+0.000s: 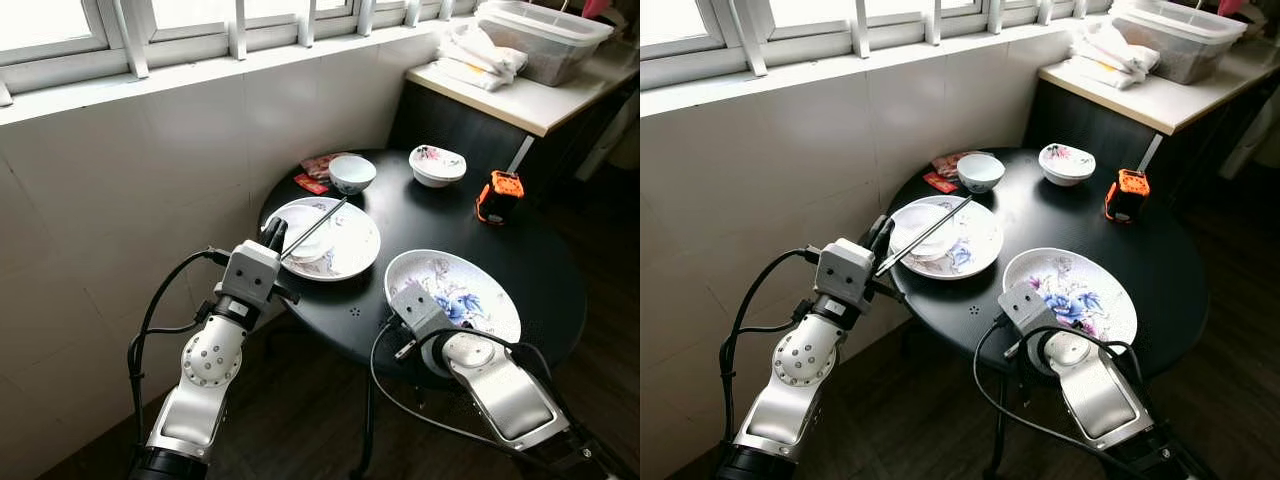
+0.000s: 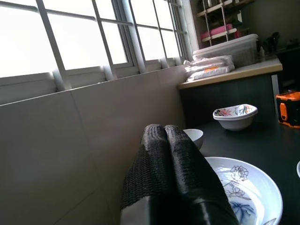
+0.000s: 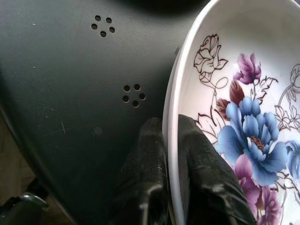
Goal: Kitchen organization
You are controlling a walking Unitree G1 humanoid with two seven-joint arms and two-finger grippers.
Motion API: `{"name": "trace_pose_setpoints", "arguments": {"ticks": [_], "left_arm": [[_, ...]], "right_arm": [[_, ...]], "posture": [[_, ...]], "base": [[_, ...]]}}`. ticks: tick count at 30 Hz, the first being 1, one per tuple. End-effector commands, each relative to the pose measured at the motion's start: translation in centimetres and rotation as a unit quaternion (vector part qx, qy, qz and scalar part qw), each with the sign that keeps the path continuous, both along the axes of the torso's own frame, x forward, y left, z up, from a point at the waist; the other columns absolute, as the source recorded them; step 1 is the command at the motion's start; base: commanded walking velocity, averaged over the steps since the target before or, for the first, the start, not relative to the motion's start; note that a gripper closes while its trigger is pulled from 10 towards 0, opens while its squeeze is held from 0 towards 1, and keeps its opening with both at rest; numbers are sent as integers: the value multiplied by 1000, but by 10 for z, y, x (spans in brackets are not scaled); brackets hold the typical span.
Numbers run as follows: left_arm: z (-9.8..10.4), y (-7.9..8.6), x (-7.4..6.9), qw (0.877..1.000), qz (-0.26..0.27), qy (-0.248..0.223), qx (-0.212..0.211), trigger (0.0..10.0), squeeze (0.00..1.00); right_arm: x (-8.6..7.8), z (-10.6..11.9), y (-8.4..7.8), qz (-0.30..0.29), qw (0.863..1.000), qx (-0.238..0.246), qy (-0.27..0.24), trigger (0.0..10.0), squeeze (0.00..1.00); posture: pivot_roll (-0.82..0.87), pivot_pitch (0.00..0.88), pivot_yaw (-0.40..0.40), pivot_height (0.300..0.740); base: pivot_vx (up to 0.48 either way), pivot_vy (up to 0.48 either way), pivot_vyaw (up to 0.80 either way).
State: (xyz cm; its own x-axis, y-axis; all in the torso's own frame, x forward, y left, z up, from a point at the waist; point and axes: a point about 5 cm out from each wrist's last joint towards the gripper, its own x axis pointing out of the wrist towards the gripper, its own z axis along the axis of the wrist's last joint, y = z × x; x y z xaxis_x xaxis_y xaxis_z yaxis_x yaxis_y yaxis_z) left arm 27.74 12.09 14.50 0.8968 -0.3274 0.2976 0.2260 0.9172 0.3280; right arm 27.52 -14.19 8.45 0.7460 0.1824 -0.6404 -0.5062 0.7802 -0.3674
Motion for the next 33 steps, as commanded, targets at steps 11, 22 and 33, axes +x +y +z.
{"name": "trace_pose_setpoints", "arguments": {"ticks": [11, 22, 33], "left_arm": [[-3, -3, 2, 1000, 0, 11, 6, 10000, 0], [-4, -2, 3, 1000, -1, 12, 7, 10000, 0], [-3, -1, 3, 1000, 2, 8, 4, 10000, 0]], "right_arm": [[5, 19, -9, -34, 981, -105, -157, 0, 0], [17, 87, 2, -11, 883, -173, -437, 0, 0], [5, 101, 38, 83, 840, -104, -526, 0, 0]], "posture": [[-47, 0, -103, 740], [-51, 0, -96, 740], [-44, 0, -98, 740]], "base": [[0, 0, 0], [0, 0, 722], [0, 0, 800]]}}
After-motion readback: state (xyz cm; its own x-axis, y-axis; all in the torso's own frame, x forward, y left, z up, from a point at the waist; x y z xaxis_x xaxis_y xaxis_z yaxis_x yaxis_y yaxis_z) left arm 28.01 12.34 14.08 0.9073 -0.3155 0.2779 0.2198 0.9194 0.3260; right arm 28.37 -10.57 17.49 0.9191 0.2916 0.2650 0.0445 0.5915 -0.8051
